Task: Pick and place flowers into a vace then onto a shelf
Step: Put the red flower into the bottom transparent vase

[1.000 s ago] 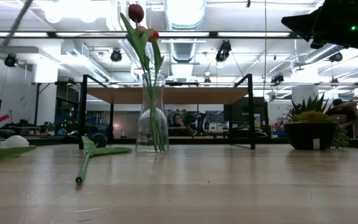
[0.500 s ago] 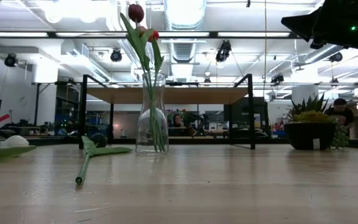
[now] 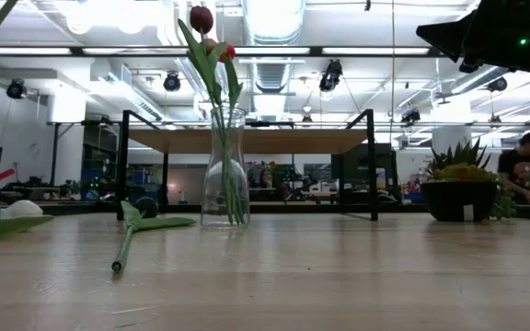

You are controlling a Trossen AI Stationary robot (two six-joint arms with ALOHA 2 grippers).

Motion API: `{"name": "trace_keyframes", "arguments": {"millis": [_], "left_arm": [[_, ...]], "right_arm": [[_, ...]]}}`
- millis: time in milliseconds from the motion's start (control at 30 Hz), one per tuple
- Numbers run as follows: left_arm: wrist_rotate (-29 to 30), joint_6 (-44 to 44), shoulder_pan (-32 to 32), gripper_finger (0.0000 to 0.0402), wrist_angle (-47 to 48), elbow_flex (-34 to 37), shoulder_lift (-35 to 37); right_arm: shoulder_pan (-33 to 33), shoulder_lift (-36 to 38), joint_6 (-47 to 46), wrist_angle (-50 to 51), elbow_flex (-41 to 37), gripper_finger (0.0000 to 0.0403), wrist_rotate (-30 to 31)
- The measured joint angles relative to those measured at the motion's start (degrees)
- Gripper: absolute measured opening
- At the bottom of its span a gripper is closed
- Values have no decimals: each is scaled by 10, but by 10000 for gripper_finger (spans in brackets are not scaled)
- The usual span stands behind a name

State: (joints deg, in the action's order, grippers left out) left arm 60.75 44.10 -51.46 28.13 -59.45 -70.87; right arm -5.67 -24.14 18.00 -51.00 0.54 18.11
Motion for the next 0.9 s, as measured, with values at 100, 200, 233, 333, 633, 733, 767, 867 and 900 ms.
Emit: {"name": "trace_keyframes", "arguments": {"millis": [100,200,233,333,633,733,767,867,900], "left_arm": [[6,0,0,0,-11,15,0],[10,0,0,0,-29,36,0],[11,0,0,0,-38,44,0],[20,0,0,0,-67,70,0],[27,-31,0,0,-199,156,0],[28,-83,0,0,-277,181,1],[25,-103,0,0,-303,189,1],[22,-148,0,0,-366,213,1],[22,-160,0,0,-381,220,1]], "right_arm": [[0,0,0,0,0,9,0],[0,0,0,0,0,9,0],[0,0,0,0,0,9,0],[0,0,0,0,0,9,0],[0,0,0,0,0,9,0],[0,0,0,0,0,9,0],[0,0,0,0,0,8,0],[0,0,0,0,0,8,0],[0,0,0,0,0,9,0]]}}
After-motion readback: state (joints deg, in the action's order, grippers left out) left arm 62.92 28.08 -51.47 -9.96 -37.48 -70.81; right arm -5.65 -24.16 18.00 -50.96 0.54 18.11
